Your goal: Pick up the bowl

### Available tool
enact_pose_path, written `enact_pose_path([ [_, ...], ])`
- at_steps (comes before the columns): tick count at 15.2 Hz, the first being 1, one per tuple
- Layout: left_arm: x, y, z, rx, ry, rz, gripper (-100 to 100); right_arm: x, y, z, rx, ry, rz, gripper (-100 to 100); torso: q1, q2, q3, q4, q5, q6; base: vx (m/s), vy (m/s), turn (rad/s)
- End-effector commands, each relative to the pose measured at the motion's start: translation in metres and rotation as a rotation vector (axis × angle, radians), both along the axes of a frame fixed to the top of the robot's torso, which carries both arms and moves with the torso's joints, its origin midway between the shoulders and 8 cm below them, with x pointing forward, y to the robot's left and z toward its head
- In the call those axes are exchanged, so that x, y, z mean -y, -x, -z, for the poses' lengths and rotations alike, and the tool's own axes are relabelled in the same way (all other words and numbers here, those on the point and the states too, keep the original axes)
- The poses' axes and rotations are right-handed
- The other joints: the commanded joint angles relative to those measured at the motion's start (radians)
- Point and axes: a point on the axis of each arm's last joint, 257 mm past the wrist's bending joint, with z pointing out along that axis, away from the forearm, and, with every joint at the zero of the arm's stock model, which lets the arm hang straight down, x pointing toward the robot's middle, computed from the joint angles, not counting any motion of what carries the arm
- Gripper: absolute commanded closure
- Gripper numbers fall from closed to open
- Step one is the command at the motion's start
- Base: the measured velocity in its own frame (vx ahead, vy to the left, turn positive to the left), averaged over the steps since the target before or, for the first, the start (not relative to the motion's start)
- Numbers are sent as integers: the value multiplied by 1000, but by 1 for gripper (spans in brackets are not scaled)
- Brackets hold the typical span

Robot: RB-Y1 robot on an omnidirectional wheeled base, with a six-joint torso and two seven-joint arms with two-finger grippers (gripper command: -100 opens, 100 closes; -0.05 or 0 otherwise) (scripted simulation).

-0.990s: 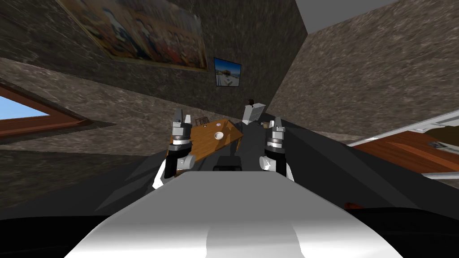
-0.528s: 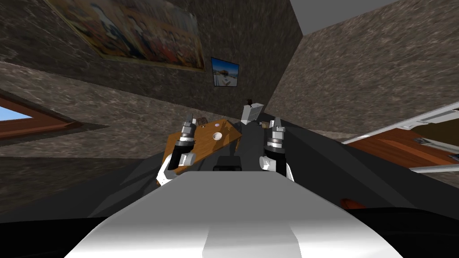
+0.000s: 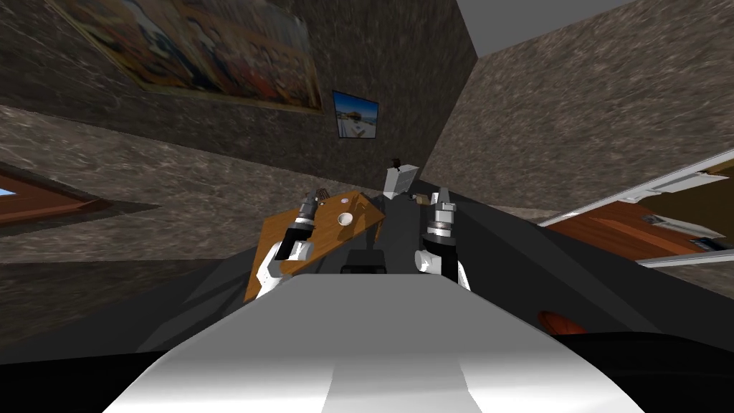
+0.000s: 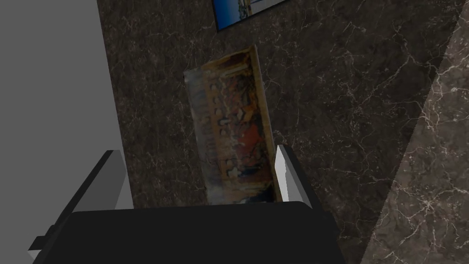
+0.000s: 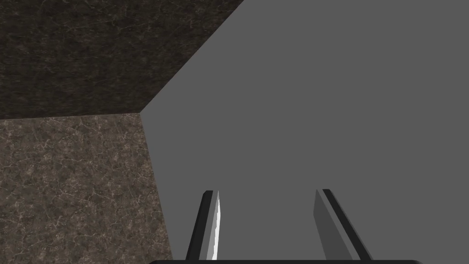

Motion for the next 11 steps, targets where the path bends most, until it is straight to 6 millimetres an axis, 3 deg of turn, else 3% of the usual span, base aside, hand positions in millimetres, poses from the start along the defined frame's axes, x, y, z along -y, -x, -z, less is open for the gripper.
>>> enact_pose_path([
  [1, -5, -10, 18, -62, -9, -16, -100, 0, 0, 0, 0, 0, 0, 0, 0, 0, 0, 0, 0, 0, 19, -16, -54],
  [2, -5, -10, 19, -62, -9, -16, -100, 0, 0, 0, 0, 0, 0, 0, 0, 0, 0, 0, 0, 0, 14, -10, -18],
  [3, -12, -21, 35, -111, -20, -29, -100, 0, 0, 0, 0, 0, 0, 0, 0, 0, 0, 0, 0, 0, 17, -14, -49],
  [7, -27, -41, 70, -224, -40, -60, -100, 0, 0, 0, 0, 0, 0, 0, 0, 0, 0, 0, 0, 0, 23, -17, -64],
  [11, -39, -51, 103, -325, -48, -86, -100, 0, 0, 0, 0, 0, 0, 0, 0, 0, 0, 0, 0, 0, 19, -15, -50],
])
